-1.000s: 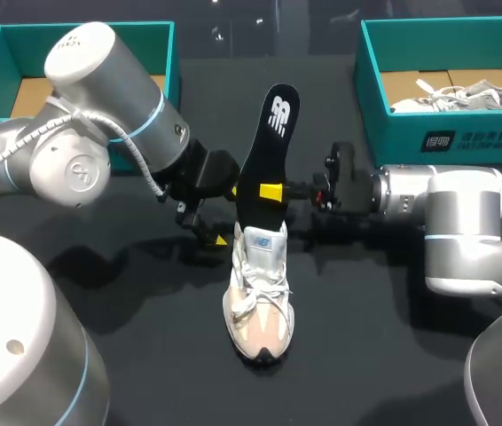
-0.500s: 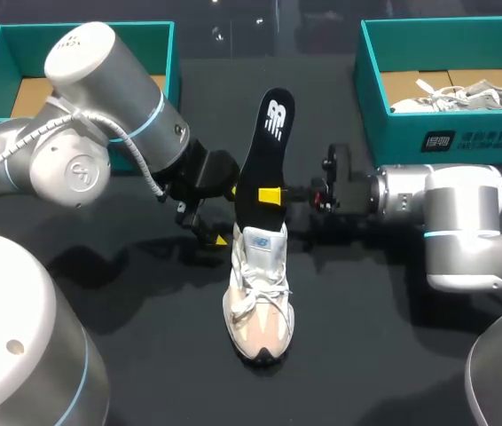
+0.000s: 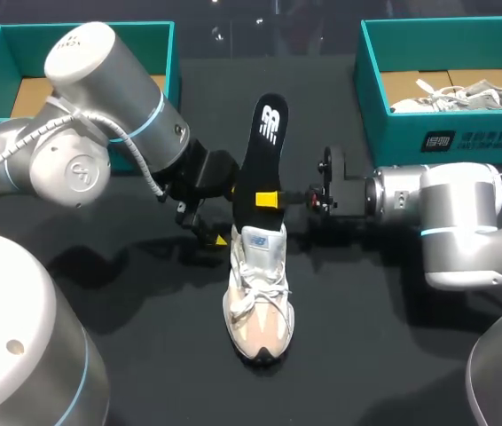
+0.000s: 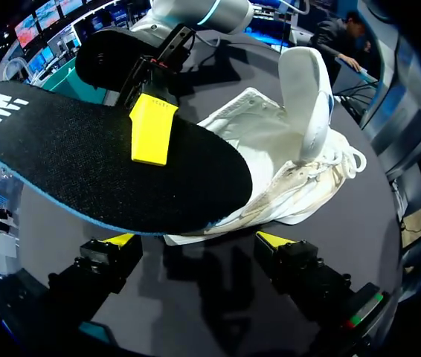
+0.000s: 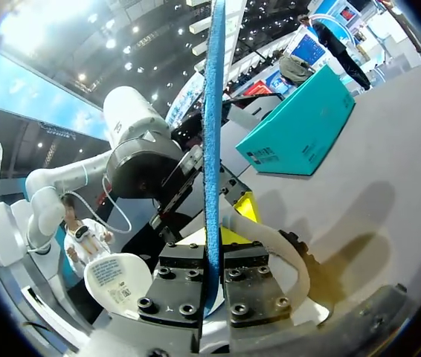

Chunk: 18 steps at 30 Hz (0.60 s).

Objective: Take the shoe out of the shoebox, open the shoe tongue, remove and reinsert the insole, then place the shoe into the shoebox

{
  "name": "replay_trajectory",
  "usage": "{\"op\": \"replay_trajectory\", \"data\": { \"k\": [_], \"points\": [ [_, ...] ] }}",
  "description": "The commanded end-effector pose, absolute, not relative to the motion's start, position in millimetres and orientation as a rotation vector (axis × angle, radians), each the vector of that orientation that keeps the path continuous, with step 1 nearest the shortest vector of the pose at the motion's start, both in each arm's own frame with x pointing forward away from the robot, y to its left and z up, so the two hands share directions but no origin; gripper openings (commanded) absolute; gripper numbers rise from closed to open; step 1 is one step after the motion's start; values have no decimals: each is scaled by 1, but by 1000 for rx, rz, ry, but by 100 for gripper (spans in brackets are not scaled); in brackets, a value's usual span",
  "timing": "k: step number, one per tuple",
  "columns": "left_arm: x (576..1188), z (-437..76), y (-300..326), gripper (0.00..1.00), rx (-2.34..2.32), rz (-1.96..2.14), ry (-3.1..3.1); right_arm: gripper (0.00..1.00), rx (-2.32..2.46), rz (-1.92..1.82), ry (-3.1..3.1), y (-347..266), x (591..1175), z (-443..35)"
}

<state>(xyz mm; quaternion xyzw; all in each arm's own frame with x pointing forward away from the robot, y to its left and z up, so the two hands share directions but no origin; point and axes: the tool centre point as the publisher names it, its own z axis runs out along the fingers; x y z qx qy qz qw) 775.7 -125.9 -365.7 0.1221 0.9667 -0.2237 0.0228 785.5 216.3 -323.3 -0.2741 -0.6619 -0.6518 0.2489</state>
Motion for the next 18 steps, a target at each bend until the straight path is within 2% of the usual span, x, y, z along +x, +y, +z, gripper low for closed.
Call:
{"op": "replay_trajectory", "data": {
  "k": [1,18],
  "points": [
    [776,-366,-126,100,380,-692,2994,0,-765,-1761,-1813,221,782,-326],
    [776,-366,-126,100,380,-692,2994,0,-865,-1706,-1803,218,766,-337]
  ]
}}
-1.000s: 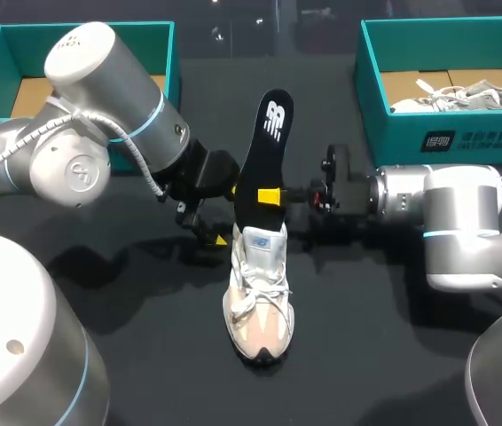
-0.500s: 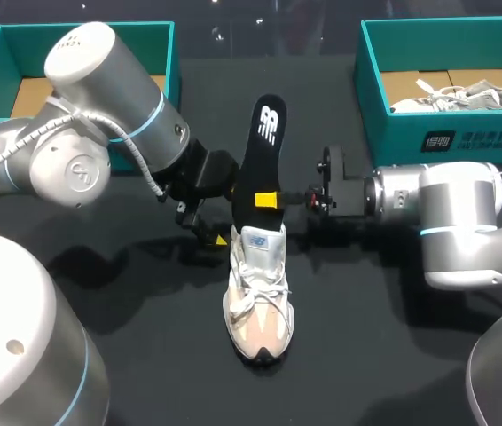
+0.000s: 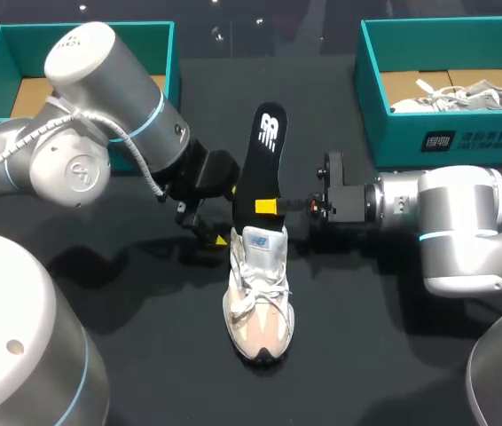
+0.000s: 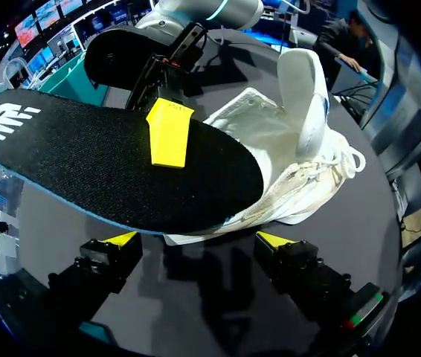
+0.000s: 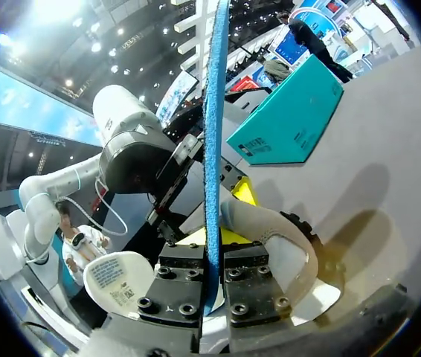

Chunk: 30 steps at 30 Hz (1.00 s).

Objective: Take the shoe out of the shoebox, open the shoe tongue, remove and reinsert the insole, then place the shoe into the shoebox

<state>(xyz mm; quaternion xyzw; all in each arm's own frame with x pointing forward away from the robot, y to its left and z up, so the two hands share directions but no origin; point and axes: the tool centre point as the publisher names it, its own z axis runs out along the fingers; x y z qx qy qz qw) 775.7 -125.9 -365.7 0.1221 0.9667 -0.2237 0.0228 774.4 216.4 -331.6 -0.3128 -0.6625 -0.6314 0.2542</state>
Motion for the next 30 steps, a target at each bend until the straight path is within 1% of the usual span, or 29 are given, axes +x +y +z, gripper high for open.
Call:
{"op": "replay_trajectory", "data": {
  "k": [1,30],
  "points": [
    [776,-366,-126,100,380,-692,2994,0,-871,-1701,-1802,218,765,-337],
    [776,-366,-126,100,380,-692,2994,0,-965,-1540,-1797,224,727,-358]
  ]
}}
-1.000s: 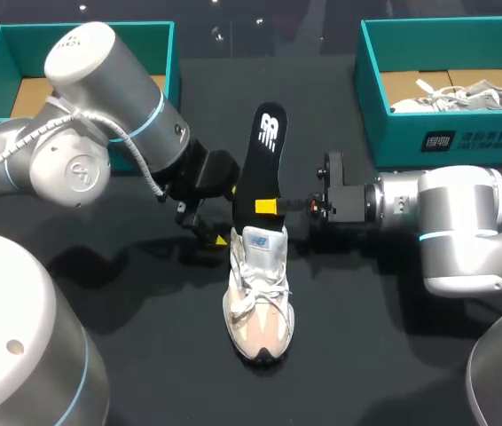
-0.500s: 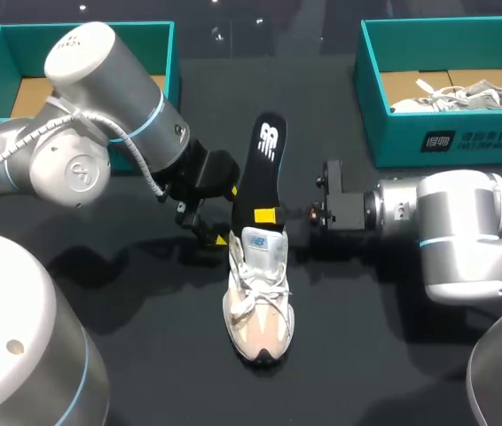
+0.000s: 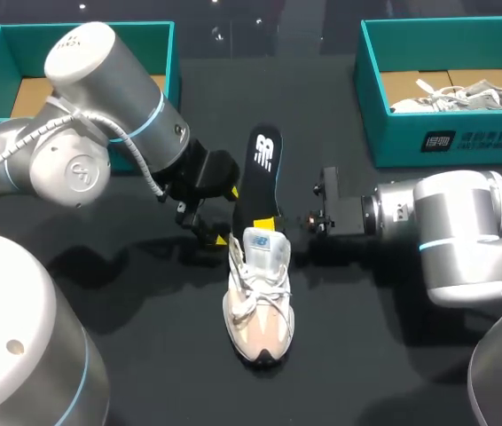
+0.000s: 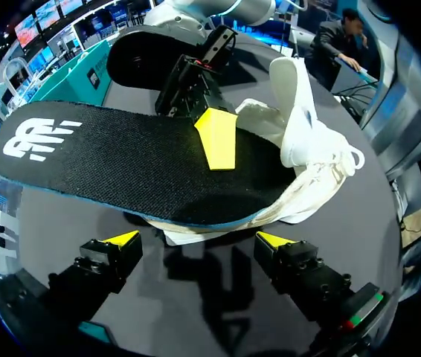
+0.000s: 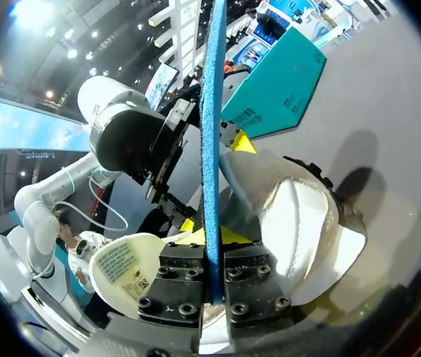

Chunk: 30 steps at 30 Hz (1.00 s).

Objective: Take the shoe out of the shoebox, open the shoe tongue, remove and reinsert the insole, then place the shoe into the shoebox

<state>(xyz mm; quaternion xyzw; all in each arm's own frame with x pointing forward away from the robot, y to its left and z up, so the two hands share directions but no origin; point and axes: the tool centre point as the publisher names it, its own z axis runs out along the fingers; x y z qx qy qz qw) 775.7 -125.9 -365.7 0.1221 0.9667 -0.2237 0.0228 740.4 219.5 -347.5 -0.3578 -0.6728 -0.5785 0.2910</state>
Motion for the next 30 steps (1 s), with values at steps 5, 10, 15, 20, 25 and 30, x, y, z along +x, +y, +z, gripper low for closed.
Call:
{"op": "replay_trajectory", "data": {
  "k": [5,10,15,20,25,30],
  "points": [
    [776,-366,-126,100,380,-692,2994,0,-967,-1533,-1798,224,718,-359],
    [776,-366,-126,100,380,-692,2994,0,-959,-1530,-1805,225,714,-357],
    [776,-366,-126,100,380,-692,2994,0,-945,-1544,-1811,226,716,-355],
    [776,-366,-126,100,380,-692,2994,11,-908,-1565,-1820,226,721,-351],
    [776,-366,-126,100,380,-692,2994,13,-865,-1594,-1825,225,725,-347],
    [776,-366,-126,100,380,-692,2994,22,-839,-1606,-1838,225,727,-342]
  ]
}}
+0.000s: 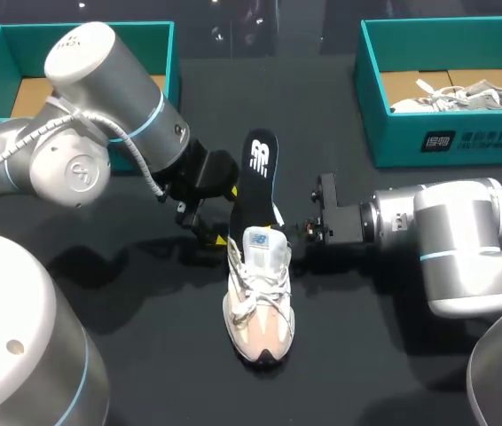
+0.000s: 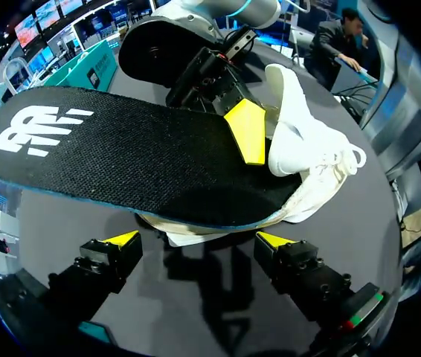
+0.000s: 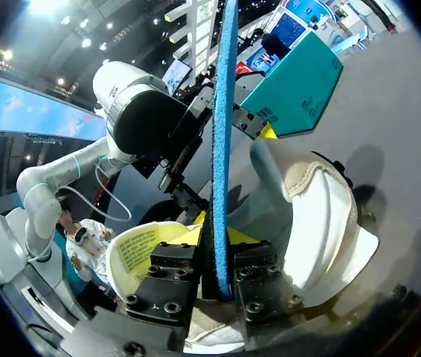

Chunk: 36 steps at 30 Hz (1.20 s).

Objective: Take the shoe out of the shoebox, open the shoe tongue, remove and reinsert the insole, then place the shoe into the shoebox

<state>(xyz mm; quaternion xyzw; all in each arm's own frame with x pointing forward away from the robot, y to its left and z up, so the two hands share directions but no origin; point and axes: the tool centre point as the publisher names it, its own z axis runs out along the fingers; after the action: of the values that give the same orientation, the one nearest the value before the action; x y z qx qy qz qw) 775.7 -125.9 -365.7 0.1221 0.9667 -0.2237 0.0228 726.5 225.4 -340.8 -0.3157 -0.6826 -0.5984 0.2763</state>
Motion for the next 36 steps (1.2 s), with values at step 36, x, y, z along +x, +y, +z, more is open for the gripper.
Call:
{"op": "replay_trajectory", "data": {
  "k": [36],
  "points": [
    [776,-366,-126,100,380,-692,2994,28,-638,-1683,-1896,220,749,-320]
  ]
}}
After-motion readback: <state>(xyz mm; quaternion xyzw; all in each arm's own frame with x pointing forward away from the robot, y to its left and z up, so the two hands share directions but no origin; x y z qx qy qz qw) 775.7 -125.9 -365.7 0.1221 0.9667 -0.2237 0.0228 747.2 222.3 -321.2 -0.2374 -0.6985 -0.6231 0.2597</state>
